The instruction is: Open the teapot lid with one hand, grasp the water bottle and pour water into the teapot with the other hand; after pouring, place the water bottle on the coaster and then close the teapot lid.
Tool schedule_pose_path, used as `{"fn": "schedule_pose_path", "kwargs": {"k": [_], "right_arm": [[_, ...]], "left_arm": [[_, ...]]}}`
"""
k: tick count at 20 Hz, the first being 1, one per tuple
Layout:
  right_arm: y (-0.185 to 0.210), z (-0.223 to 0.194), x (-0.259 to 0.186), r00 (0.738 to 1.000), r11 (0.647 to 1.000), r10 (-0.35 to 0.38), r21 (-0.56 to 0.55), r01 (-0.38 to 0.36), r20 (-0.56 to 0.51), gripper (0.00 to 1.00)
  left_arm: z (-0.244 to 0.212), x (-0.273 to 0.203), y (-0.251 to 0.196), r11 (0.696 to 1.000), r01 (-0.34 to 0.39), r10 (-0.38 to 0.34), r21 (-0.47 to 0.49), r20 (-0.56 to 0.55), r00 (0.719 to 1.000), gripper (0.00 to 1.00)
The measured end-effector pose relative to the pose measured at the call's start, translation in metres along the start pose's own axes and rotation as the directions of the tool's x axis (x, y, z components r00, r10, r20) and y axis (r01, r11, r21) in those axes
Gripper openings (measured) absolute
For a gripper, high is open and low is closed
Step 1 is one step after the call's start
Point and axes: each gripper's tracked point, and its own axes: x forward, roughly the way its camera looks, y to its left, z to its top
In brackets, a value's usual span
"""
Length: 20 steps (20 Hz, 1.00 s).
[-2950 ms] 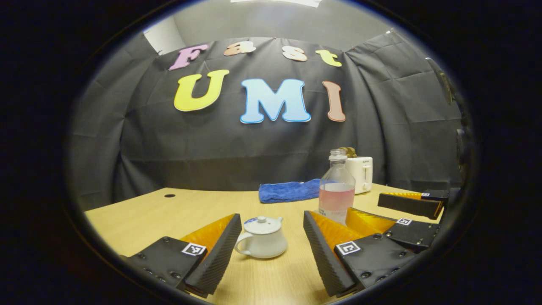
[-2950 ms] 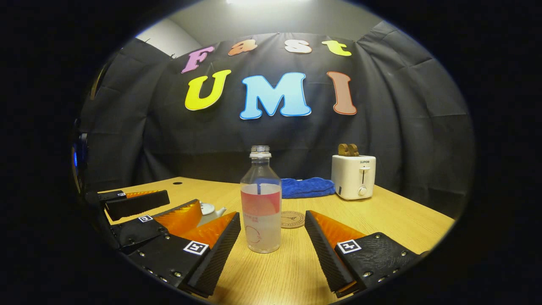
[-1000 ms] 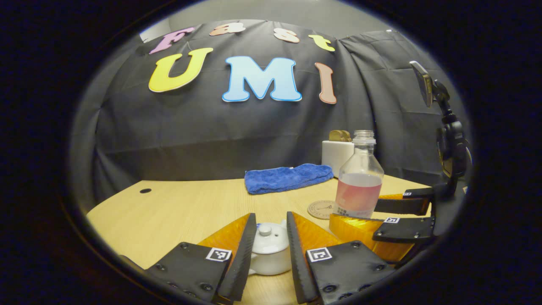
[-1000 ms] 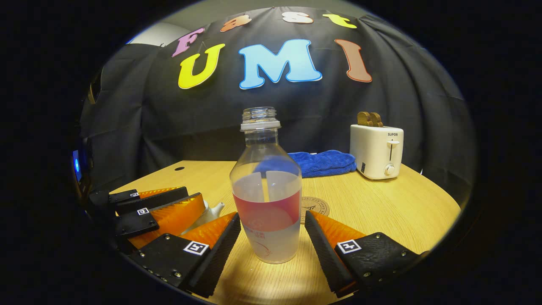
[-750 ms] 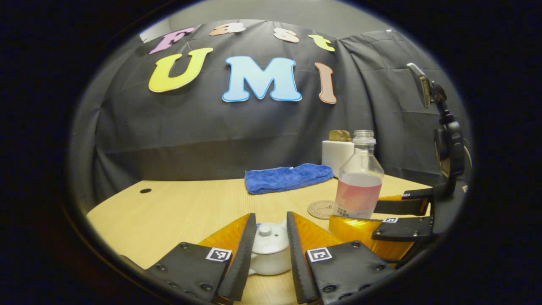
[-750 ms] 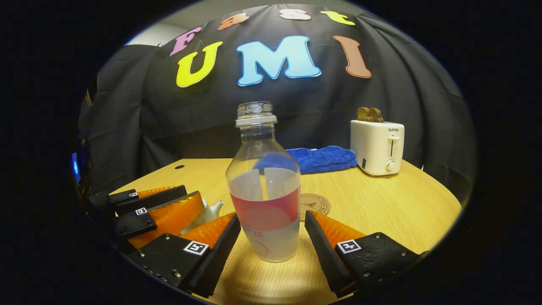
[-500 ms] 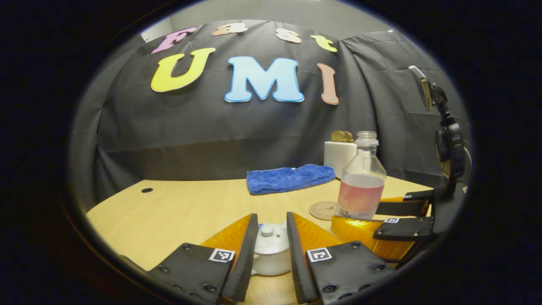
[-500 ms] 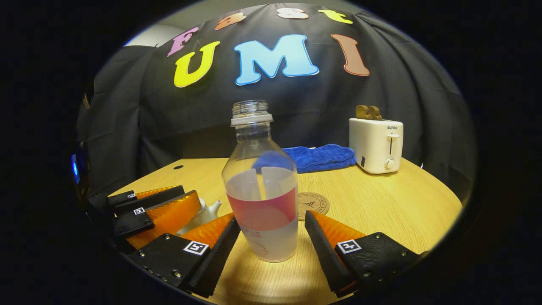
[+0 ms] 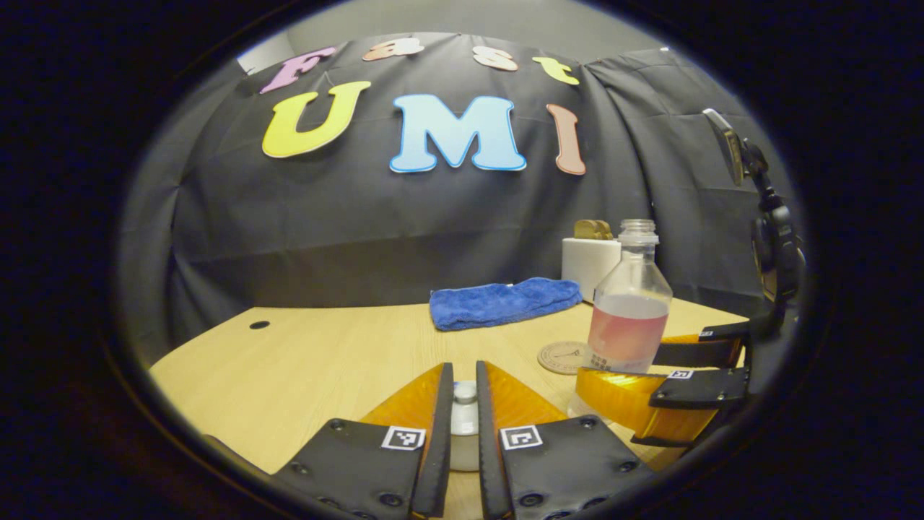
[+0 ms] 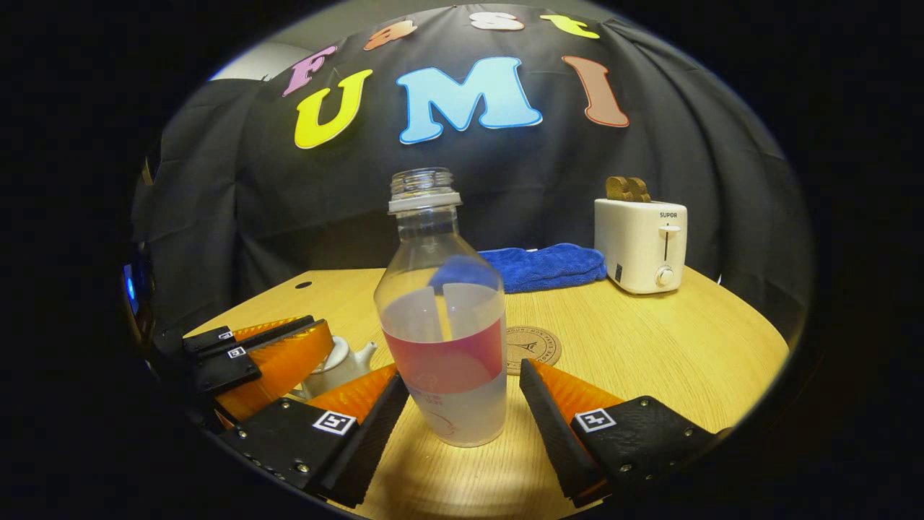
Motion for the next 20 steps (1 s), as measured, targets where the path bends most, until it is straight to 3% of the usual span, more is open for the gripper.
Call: {"fn": "schedule_pose_path", "kwargs": {"k": [1,2,17,18,19,20], "right_arm": [[0.0,-0.001,0.0,1.0,1.0,0.001,0.001,-0.001,-0.001,0.95],[0.0,-0.001,0.0,1.0,1.0,0.003,0.001,-0.003,-0.002,0.94],[0.0,-0.008,-0.001,0.999,1.0,-0.001,-0.008,0.001,-0.04,0.94],[0.002,-0.007,-0.002,0.999,1.0,-0.009,-0.022,0.008,-0.039,0.93],[0.0,-0.007,-0.002,0.999,0.999,-0.021,-0.038,0.02,-0.035,0.83],[0.0,-0.006,-0.002,0.999,0.998,-0.036,-0.059,0.034,-0.033,0.8]], "left_arm": [[0.004,0.0,0.002,1.0,-0.002,0.003,-0.014,0.014,1.0,0.24],[0.003,-0.003,0.003,1.0,-0.004,0.004,-0.021,0.016,1.0,0.14],[0.016,-0.021,0.021,0.993,-0.022,0.037,-0.113,0.13,0.991,0.13],[0.017,-0.024,0.025,0.991,-0.019,0.037,-0.13,0.135,0.99,0.13],[0.018,-0.027,0.027,0.989,-0.015,0.037,-0.149,0.144,0.989,0.12],[0.022,-0.03,0.032,0.986,-0.017,0.043,-0.166,0.155,0.987,0.14]]}}
